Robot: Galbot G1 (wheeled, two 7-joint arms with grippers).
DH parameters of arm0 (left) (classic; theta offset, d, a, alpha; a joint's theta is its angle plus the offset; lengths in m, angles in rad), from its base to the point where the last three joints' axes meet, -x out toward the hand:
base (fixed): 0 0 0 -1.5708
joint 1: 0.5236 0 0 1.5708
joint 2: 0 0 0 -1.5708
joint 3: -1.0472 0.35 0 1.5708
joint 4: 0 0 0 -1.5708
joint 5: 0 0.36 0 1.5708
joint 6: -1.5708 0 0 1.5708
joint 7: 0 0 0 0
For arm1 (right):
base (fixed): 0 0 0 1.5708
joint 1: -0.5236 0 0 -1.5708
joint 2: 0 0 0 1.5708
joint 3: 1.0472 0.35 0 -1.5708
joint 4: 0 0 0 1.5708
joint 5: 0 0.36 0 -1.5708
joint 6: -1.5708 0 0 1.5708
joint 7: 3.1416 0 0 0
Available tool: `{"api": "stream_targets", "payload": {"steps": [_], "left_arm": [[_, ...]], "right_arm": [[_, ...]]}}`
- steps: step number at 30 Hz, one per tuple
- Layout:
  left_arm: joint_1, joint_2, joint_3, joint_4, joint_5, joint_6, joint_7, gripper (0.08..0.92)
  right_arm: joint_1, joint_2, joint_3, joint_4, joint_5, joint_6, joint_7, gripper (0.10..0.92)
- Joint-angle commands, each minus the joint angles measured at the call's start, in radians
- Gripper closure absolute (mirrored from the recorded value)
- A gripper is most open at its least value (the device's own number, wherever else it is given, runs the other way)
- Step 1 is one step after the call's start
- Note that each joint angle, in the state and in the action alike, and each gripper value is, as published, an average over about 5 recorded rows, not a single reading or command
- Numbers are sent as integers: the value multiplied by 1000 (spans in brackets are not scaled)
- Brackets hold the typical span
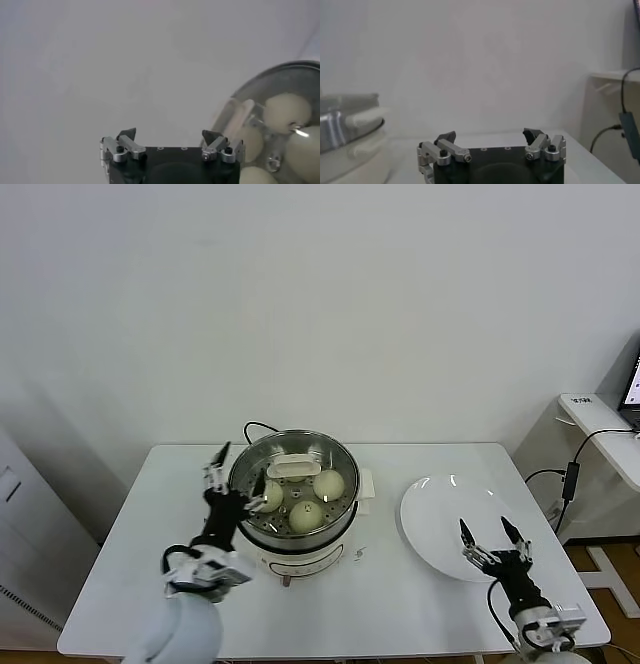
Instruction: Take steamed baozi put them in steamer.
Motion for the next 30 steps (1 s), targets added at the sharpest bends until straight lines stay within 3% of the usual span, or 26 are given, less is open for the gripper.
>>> {"api": "stream_targets", "payload": {"steps": [1,7,18,30], "left_arm": [[218,-134,-418,88,-387,-473,-63,177],[277,-183,-472,132,-466,-565,-45,177],[363,-188,-479,206,-559,-671,-28,177],[361,-185,-472,281,-655,-749,34,177]], "right_arm": [[75,26,-71,13,-33,-29,38,203],[47,39,-72,12,-65,-2,-17,203],[6,65,-69,-16,-82,45,-43,203],[0,73,-70,-14,-75,47,-36,203]]}}
